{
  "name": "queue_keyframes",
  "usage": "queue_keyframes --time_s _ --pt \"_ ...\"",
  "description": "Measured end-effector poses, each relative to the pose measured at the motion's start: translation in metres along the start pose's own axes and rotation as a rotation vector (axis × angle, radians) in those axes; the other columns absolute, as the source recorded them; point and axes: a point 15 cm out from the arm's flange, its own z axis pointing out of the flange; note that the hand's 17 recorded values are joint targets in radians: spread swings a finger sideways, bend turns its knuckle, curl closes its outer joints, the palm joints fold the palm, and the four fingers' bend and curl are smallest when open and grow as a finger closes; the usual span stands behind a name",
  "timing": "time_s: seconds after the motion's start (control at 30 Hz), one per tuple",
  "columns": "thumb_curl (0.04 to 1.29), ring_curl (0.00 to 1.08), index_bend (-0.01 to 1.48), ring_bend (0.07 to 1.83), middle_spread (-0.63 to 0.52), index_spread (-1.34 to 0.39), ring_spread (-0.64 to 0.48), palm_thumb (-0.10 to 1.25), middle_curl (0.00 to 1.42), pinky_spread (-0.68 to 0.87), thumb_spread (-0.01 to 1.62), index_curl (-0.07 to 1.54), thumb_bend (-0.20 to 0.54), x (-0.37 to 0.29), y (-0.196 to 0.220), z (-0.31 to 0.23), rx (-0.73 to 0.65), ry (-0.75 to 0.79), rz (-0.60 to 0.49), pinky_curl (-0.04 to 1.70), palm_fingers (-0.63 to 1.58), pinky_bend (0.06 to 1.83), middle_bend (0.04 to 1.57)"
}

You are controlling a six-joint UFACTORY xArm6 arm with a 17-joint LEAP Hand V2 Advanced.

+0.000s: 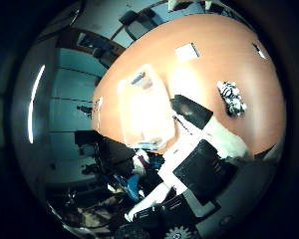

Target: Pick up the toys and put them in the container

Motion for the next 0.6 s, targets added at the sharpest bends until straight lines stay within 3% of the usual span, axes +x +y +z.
queue_keyframes --time_s 0.27,0.6 --pt "0.32 0.19 0.18 0.25 -0.12 -0.43 0.14 0.75 0.36 0.46 1.1 0.32 -0.02 0.012 -0.01 0.017 -0.022 -0.002 -0.005 0.23 0.44 0.2 0.21" --pt "0.31 0.21 0.15 0.33 -0.12 -0.39 0.11 0.73 0.36 0.45 1.11 0.29 -0.02 0.068 -0.04 0.035 0.046 0.027 0.104 0.25 0.45 0.23 0.22"
